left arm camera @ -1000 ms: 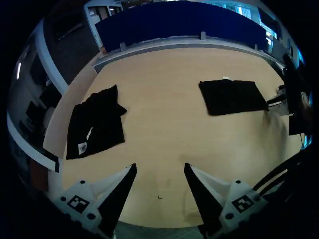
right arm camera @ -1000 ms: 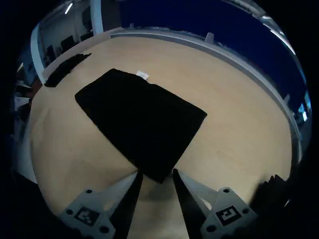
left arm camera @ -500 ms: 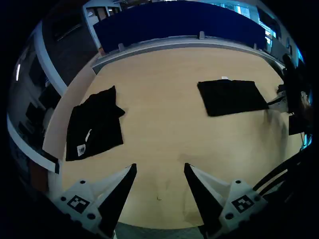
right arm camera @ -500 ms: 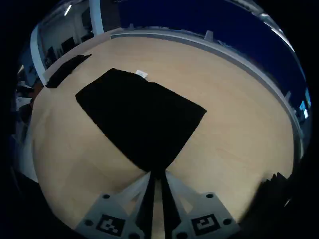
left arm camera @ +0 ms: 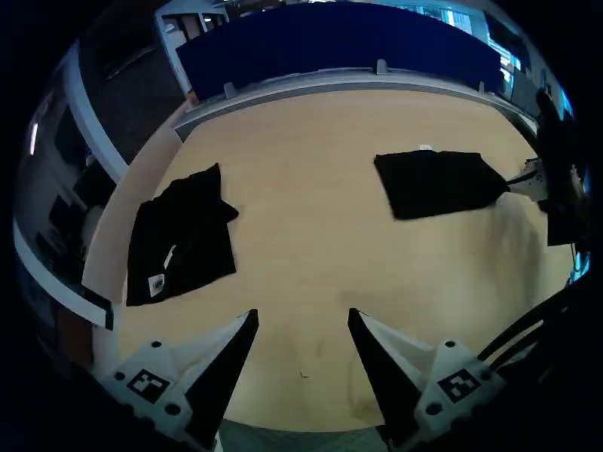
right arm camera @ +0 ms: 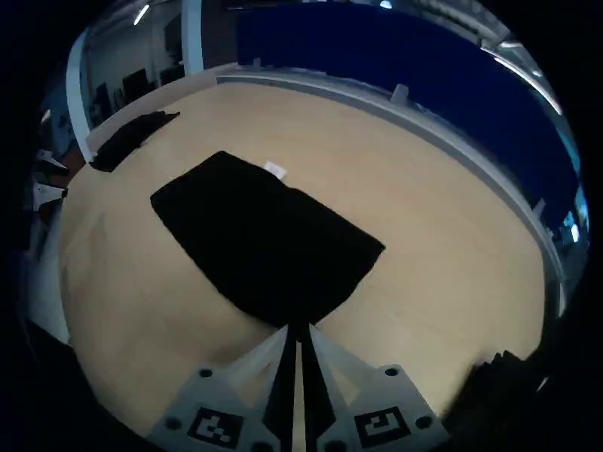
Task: Fold towel
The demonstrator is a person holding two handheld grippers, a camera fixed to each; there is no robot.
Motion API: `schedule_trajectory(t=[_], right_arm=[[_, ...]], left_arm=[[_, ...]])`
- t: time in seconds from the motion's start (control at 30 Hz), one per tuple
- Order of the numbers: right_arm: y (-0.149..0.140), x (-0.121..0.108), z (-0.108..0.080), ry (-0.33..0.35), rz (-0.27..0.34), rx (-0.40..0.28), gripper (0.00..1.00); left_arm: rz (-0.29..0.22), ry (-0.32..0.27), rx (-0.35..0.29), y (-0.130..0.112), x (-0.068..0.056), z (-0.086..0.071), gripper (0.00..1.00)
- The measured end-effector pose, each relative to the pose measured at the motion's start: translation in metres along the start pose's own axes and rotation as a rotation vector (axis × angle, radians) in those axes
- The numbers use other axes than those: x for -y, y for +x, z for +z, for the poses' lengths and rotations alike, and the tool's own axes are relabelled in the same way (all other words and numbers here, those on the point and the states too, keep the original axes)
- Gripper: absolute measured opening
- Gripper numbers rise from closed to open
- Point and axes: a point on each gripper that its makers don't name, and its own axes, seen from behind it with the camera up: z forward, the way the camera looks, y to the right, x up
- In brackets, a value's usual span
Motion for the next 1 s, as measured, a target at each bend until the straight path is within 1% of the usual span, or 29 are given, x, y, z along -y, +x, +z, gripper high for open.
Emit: schedule_trajectory(t=[0.2,0.33,0.47,0.7,0.77,0.9,1.0], right_arm=[[0.058,0.006,-0.004,0.003,-0.078,-0.055,0.04],[0.098,0.017,0.0,0.019,-0.138,-0.089,0.04],[0.129,0.03,0.007,0.041,-0.193,-0.11,0.04],[0.157,0.048,0.023,0.069,-0.267,-0.107,0.04],[0.165,0.057,0.027,0.087,-0.284,-0.108,0.04],[0.179,0.083,0.036,0.135,-0.328,-0.106,0.04],[0.185,0.107,0.046,0.167,-0.372,-0.104,0.04]], left_arm=[[-0.001,0.003,-0.006,0.001,0.004,-0.003,0.88],[-0.005,0.004,-0.013,0.001,0.006,-0.005,0.88],[-0.014,0.004,-0.02,0.001,0.008,-0.007,0.88],[-0.037,0.014,-0.029,-0.002,0.015,-0.01,0.88],[-0.046,0.019,-0.03,-0.004,0.017,-0.011,0.88],[-0.063,0.032,-0.033,-0.007,0.022,-0.014,0.88],[-0.077,0.038,-0.038,-0.009,0.023,-0.016,0.88]])
